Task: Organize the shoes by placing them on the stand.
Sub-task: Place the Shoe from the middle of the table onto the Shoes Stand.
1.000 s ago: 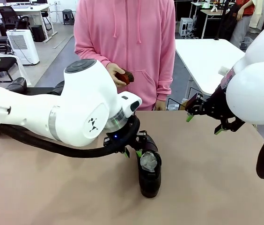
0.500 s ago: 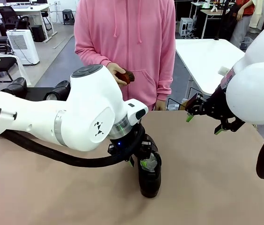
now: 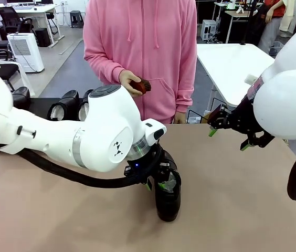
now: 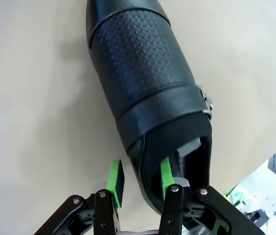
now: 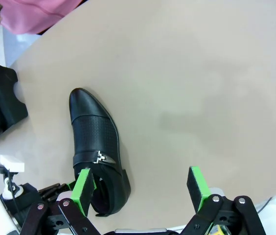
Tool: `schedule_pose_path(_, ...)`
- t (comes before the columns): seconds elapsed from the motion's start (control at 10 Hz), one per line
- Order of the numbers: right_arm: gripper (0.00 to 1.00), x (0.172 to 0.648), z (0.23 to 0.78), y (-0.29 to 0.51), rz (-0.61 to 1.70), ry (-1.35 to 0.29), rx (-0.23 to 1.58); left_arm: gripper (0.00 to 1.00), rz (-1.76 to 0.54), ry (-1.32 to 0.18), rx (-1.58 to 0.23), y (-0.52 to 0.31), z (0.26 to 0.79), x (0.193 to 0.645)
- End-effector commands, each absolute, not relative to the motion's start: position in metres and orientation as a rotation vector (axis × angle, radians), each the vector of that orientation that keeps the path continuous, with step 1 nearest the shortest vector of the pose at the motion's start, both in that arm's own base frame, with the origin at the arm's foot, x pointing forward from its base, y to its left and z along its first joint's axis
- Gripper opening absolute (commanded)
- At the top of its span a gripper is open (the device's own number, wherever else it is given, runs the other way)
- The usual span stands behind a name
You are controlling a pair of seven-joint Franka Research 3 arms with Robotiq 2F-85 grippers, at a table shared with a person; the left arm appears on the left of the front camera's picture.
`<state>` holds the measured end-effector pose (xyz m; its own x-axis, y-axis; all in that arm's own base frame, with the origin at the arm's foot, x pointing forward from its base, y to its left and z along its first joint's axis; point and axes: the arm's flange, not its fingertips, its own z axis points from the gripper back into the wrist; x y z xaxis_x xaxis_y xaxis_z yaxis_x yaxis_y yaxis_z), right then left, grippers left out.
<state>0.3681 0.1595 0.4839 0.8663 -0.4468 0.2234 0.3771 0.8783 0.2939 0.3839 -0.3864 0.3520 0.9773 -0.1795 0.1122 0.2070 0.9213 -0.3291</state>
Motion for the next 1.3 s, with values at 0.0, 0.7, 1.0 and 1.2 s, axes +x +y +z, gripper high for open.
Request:
schedule_pose_path(0.0, 1.00, 0.372, 0.486, 0.158, -0.415, -0.284, 0.272, 0.41, -0.176, -0.049, -0.291, -0.396, 0.353, 0.393)
schedule_pose_path(0.7, 1.00, 0.372, 0.486, 0.158, -0.415, -0.284, 0.272, 0.00, -0.214, 0.023, -0.263, -0.408, 0.353, 0.401)
schedule_pose_path(1.0, 1.00, 0.372, 0.486, 0.158, -0.415, -0.284, 0.272, 0.00, -0.231, -0.017, -0.288, -0.399, 0.370, 0.396)
schedule_pose_path(1.2, 1.00, 0.372, 0.486, 0.158, -0.415, -0.284, 0.272, 0.00, -0.236, -0.113, -0.329, -0.364, 0.411, 0.388)
